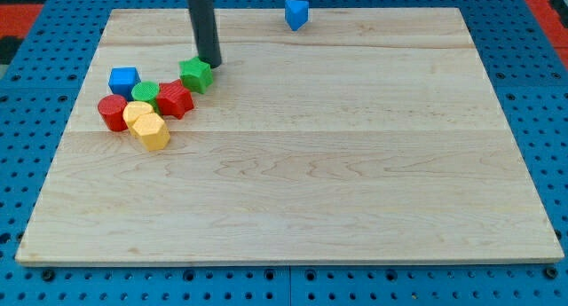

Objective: Slightly move the blue cube into green circle

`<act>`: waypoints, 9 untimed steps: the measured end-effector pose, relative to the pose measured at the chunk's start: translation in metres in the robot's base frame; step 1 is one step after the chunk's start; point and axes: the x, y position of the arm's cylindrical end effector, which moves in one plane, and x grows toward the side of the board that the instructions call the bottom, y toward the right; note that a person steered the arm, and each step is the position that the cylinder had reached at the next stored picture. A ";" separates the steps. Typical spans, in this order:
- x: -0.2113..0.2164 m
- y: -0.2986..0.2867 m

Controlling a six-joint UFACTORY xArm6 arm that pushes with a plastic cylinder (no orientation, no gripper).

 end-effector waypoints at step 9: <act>0.046 -0.132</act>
